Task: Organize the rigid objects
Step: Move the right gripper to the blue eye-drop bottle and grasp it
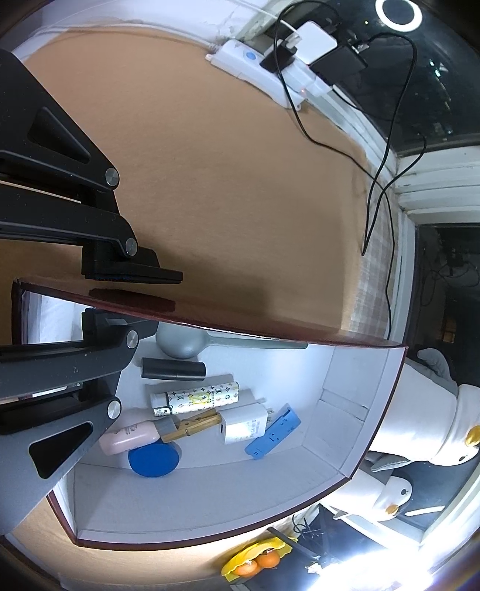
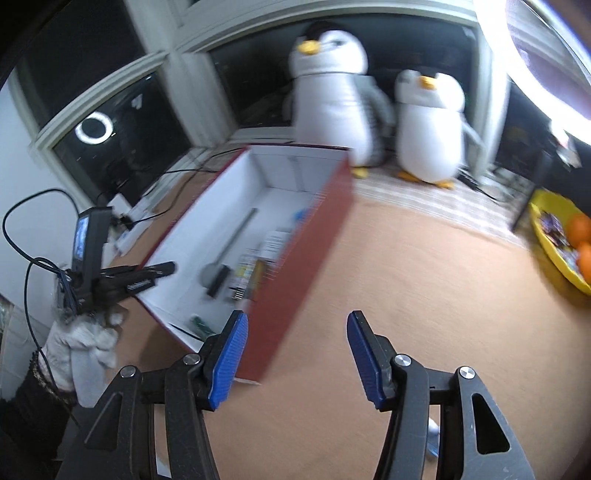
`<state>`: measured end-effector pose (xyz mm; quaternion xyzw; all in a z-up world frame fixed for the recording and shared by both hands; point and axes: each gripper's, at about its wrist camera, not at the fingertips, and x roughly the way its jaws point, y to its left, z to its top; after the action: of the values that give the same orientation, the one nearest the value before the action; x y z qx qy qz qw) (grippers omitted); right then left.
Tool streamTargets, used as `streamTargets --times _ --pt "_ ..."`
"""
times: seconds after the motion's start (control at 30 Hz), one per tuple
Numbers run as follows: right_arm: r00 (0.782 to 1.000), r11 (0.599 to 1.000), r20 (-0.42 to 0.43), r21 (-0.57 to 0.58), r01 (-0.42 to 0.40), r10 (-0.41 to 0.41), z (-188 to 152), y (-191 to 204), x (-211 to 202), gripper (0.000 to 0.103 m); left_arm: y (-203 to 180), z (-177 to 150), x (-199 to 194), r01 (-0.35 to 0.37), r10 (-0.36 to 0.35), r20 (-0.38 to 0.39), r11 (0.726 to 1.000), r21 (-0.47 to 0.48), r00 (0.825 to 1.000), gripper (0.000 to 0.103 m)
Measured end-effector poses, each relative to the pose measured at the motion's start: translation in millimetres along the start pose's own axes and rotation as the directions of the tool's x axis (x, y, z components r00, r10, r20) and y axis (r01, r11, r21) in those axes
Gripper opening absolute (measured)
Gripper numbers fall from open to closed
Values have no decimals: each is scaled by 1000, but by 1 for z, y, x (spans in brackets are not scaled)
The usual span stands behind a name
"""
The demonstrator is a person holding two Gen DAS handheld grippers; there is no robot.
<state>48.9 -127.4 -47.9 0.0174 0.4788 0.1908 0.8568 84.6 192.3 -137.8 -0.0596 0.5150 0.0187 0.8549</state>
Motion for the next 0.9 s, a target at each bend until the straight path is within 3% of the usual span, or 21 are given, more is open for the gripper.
streamTargets --times 0.43,0.9 --pt "981 983 -104 72 169 -161 -58 -83 -19 53 -1 0 -2 -11 11 -8 1000 7 1000 11" --pt "936 974 -272 -61 218 -226 -103 -104 21 53 -5 1 -4 -23 23 -5 1000 19 1000 11"
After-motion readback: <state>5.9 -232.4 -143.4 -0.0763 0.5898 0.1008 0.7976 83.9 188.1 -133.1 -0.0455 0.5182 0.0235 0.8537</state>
